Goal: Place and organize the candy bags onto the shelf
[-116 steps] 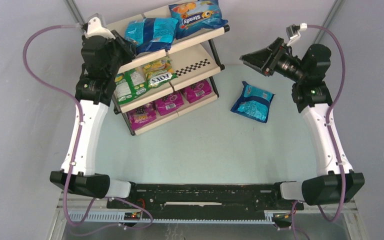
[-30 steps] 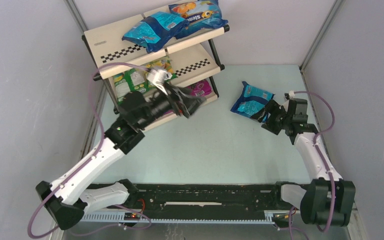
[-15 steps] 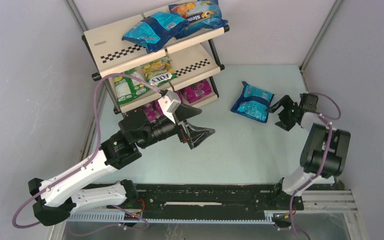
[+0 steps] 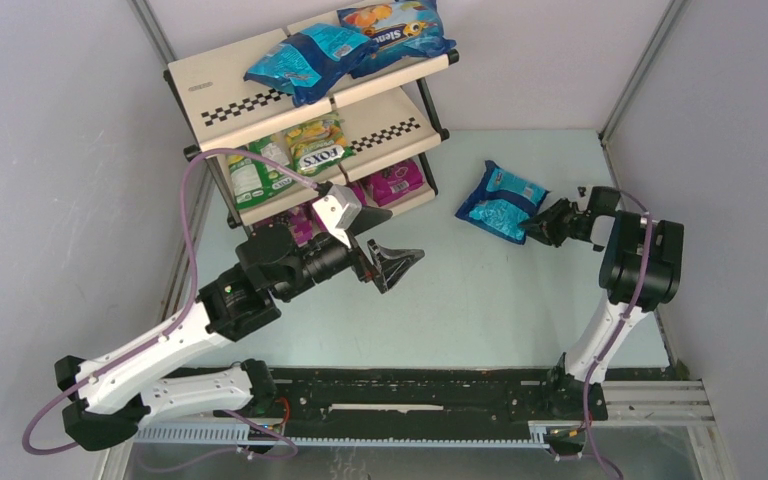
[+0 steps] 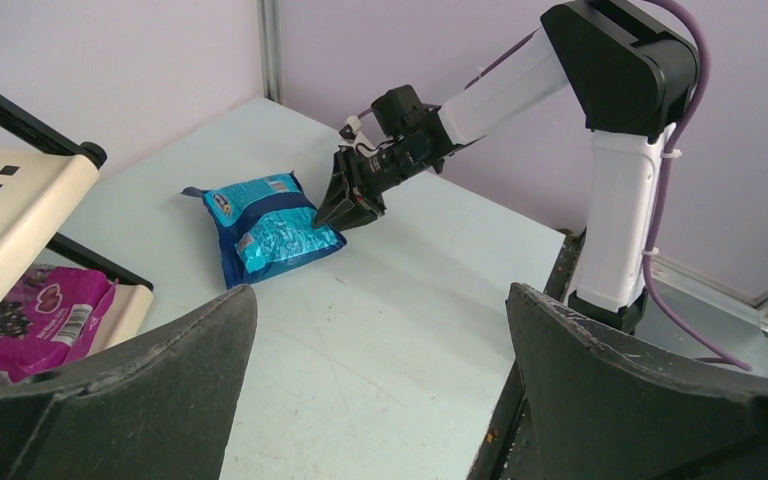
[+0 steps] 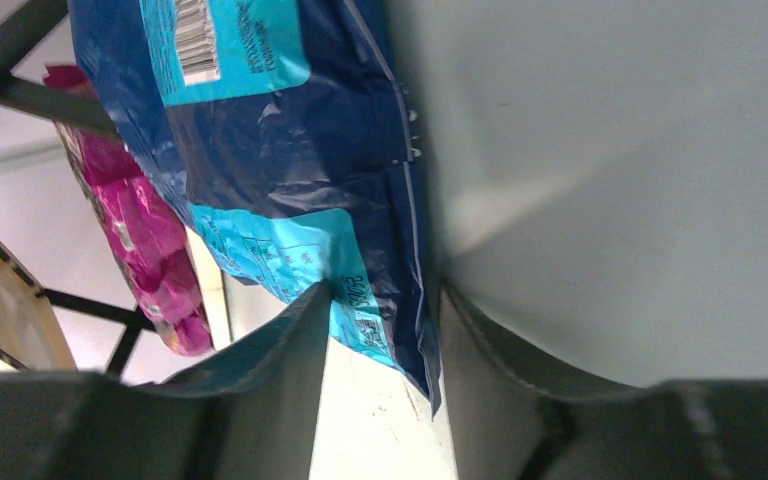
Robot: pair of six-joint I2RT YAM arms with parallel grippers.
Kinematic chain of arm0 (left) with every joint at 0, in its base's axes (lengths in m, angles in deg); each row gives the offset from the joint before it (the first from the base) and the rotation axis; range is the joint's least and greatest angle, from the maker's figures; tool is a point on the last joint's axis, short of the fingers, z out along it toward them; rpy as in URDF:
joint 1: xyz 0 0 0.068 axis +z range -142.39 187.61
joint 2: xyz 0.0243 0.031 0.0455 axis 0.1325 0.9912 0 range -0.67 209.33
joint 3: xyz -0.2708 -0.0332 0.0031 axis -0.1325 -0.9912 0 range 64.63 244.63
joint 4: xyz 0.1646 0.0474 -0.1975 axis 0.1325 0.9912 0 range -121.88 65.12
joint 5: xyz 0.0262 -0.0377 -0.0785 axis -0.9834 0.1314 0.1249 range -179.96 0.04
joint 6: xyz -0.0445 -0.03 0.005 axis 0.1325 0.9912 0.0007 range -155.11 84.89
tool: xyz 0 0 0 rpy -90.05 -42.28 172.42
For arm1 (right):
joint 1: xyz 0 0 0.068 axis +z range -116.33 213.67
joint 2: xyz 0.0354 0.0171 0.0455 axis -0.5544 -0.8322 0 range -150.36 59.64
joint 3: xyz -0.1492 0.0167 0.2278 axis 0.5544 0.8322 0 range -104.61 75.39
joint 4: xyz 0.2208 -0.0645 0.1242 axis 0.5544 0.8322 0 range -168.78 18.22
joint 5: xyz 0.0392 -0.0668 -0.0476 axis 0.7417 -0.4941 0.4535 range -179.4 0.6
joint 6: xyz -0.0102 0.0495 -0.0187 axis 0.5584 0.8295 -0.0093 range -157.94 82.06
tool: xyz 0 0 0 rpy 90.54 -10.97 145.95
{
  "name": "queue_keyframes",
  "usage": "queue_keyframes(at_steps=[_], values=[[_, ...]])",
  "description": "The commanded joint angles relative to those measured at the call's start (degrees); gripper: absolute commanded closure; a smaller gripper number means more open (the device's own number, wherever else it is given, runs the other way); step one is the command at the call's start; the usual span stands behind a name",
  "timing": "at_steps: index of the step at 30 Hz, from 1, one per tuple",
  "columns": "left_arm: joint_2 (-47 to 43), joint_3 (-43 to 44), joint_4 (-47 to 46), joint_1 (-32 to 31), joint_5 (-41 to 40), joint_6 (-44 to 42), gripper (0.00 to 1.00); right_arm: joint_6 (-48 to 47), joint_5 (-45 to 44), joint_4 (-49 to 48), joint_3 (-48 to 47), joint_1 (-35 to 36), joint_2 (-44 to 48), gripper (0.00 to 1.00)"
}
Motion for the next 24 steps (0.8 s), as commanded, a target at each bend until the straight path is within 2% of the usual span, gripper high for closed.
queue_keyframes(at_steps=[1, 6, 10, 12, 16, 18, 20, 22, 24], values=[[-0.06, 0.13, -1.11, -0.26, -1.34, -1.46, 0.00, -0.36, 2.22, -1.76, 0.68, 4.93, -0.98, 0.72], [0.00, 0.19, -1.13, -0.26, -1.57, -1.27, 0.00, 0.69, -0.86, -4.88, 8.81, 9.26, 7.39, 0.86], [0.09, 0.22, -1.10, -0.17, -1.23, -0.84, 0.00, 2.07, -3.49, -6.79, 14.70, 14.84, 12.38, 0.88], [0.10, 0.19, -1.10, -0.17, -1.22, -0.74, 0.00, 4.11, -6.56, -8.91, 18.36, 19.32, 14.75, 0.88], [0.13, 0.18, -1.11, -0.17, -1.36, -0.41, 0.00, 9.73, -15.99, -12.72, 23.44, 33.60, 19.10, 0.88], [0.07, 0.16, -1.05, -0.17, -1.53, -0.23, 0.00, 12.43, -23.40, -12.23, 24.14, 43.58, 21.00, 0.81], [-0.03, 0.10, -1.15, -0.17, -1.51, 0.02, 0.00, 15.14, -28.39, -13.21, 24.18, 50.99, 22.33, 0.69], [-0.15, 0.21, -1.16, -0.04, -1.27, 0.26, 0.00, 16.66, -28.83, -15.92, 24.18, 55.28, 23.49, 0.57], [-0.28, 0.17, -1.13, 0.08, -1.22, 0.51, 0.00, 16.71, -26.41, -16.94, 23.97, 56.08, 25.39, 0.42]])
